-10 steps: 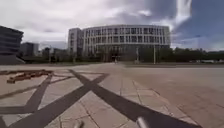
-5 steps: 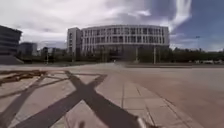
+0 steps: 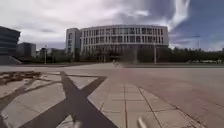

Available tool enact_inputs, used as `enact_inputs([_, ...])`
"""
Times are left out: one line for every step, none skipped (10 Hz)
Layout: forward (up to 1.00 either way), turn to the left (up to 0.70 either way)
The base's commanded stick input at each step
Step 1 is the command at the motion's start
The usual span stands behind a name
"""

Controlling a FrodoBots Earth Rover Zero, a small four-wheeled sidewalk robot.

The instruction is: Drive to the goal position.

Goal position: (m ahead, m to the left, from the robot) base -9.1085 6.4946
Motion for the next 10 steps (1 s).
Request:
enact_inputs([1.00,0.40])
enact_inputs([1.00,0.36])
enact_inputs([1.00,0.15])
enact_inputs([1.00,0.00])
enact_inputs([1.00,0.00])
enact_inputs([1.00,0.00])
enact_inputs([1.00,0.00])
enact_inputs([1.00,0.00])
enact_inputs([1.00,0.00])
enact_inputs([1.00,0.00])
